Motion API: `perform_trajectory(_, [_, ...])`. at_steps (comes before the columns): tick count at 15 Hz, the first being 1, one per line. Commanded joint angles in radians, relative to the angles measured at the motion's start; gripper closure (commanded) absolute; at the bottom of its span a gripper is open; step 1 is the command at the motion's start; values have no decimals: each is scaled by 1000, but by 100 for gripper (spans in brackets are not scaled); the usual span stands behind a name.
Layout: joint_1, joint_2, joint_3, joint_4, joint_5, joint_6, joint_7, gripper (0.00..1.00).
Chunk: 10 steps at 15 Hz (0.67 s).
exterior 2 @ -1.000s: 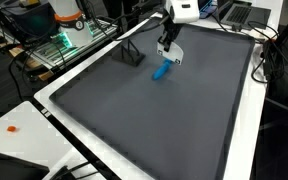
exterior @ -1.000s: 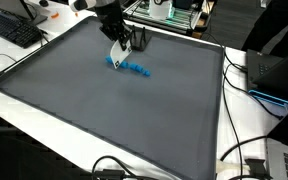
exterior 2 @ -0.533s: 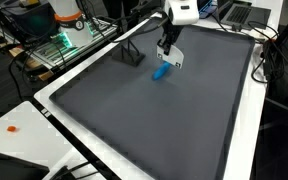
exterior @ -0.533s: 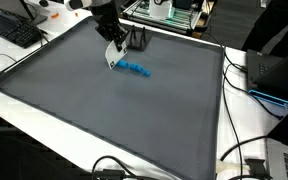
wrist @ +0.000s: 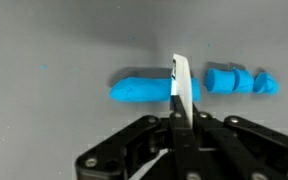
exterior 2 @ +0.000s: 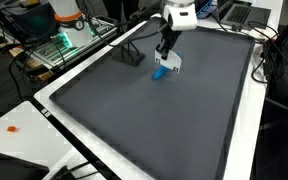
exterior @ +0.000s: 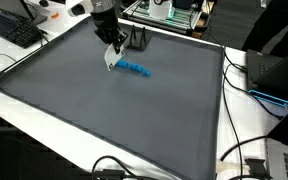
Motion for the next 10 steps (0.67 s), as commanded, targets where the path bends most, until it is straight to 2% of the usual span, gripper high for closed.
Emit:
perform_trajectory(1, [2, 12, -4, -31, -41, 39, -2, 99])
perform_trajectory(10, [3, 25, 5, -87, -51, 105, -18, 99])
